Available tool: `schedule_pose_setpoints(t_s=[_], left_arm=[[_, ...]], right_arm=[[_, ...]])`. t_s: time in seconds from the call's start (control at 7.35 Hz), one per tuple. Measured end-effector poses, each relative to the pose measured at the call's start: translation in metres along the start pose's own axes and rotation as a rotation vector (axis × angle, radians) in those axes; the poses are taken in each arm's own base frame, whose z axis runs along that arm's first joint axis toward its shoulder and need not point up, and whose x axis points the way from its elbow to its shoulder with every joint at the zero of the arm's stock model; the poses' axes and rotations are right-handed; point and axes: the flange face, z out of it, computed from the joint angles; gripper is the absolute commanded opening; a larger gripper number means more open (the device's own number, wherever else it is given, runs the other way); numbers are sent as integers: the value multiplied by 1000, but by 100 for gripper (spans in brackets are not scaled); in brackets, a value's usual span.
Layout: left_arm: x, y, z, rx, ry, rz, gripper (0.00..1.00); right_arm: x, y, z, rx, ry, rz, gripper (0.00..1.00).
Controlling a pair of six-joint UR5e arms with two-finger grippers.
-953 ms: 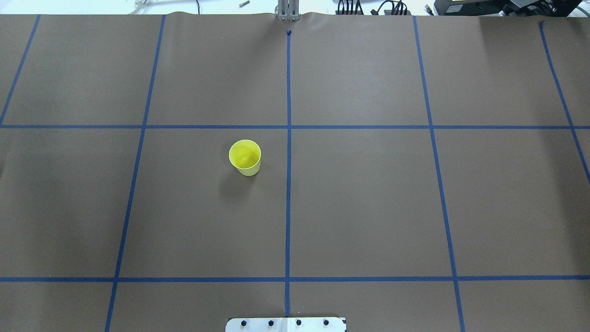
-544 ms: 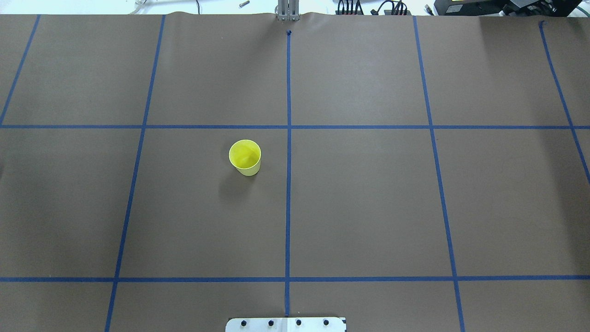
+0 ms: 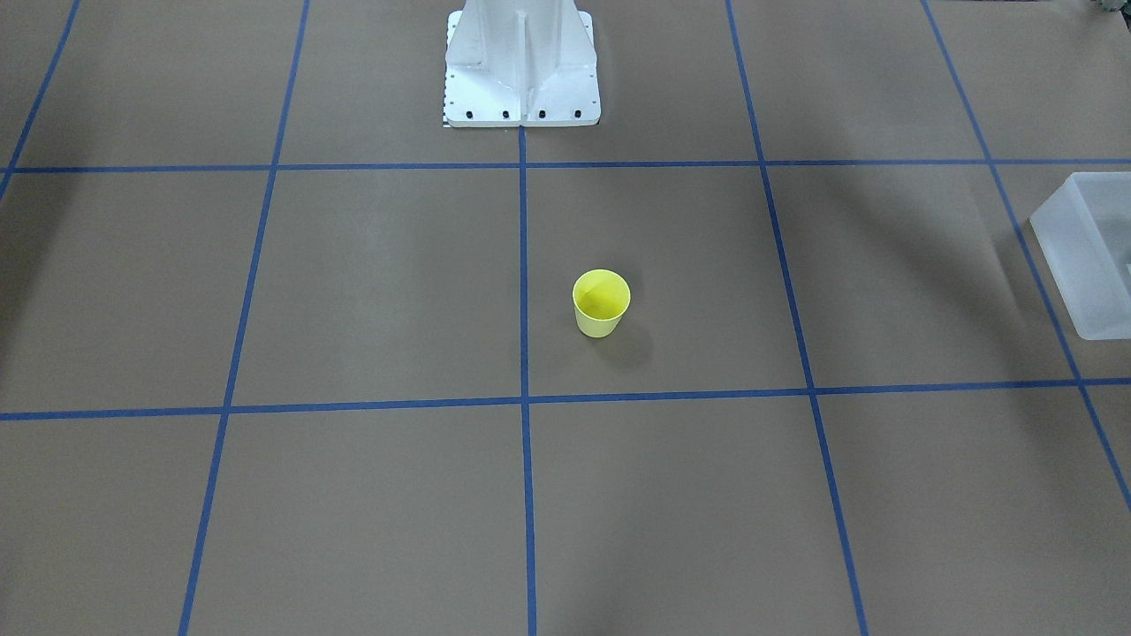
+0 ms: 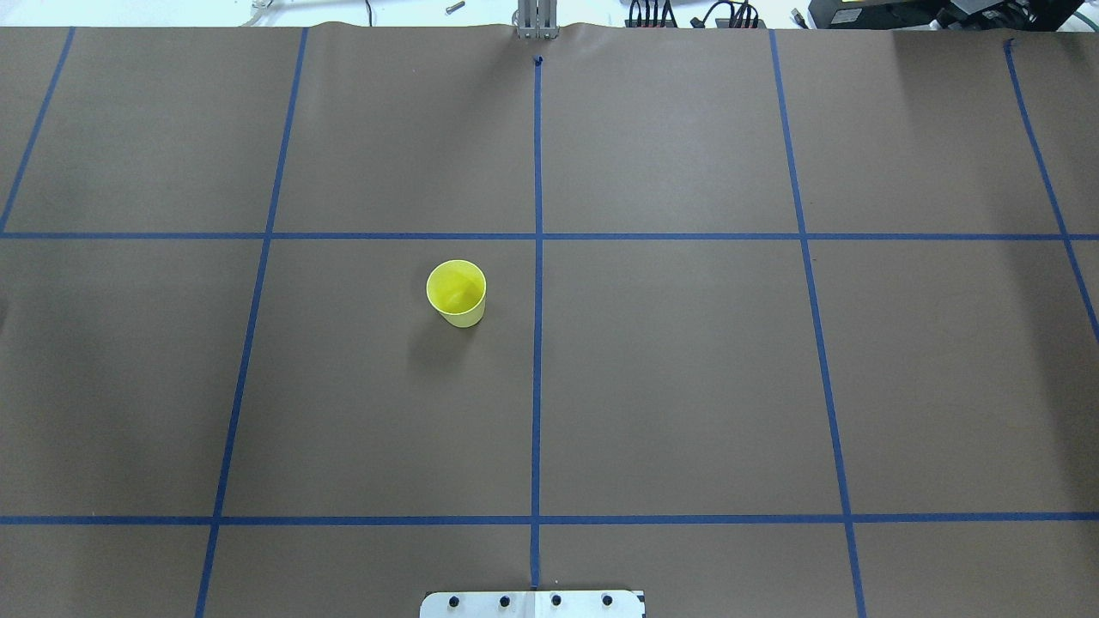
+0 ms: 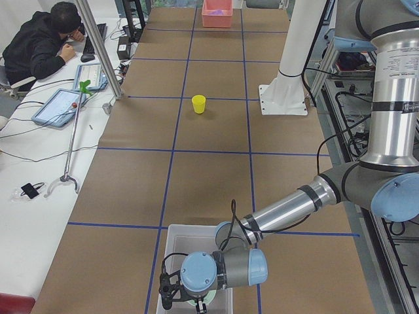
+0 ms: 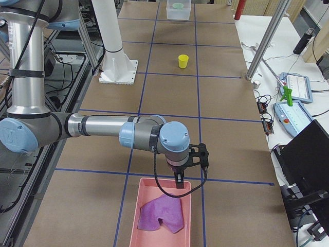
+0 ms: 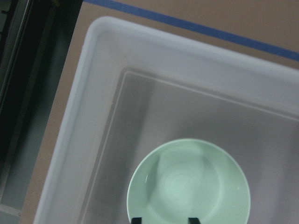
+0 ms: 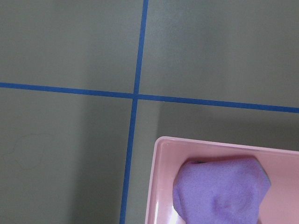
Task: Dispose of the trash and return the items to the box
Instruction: 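Lower the pale green bowl into the clear bin and release with the left gripper, then move the left gripper over to the yellow cup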
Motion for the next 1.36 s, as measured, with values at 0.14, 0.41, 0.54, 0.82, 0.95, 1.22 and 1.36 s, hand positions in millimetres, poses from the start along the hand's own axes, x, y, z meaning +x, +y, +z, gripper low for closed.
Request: schedule_pose_setpoints(t_s=[0.14,0.41,0.54,0.82,0.95,1.22,1.36], left_arm=[[26,-11,-37,49,50,17,99],[115,-24,-132,101,96,46,99],[175,-23,-178,108,106,33,99],[308,-8,-211,89,133,-24,99],[373,-1,-210,61,156,-52,99],[498,24,-190,-22,188,-99,99],[552,39,-173,-50,176,-119,99]], right_arm=[[-1,0,0,0,-3,2,100],[0,5,2,-5,-7,11,100],[1,7,3,-8,-8,14,100],[2,9,6,-14,-7,17,100],[3,10,7,-17,-6,18,100],[5,17,12,-25,-9,63,100],[7,22,16,-32,-7,110,100]])
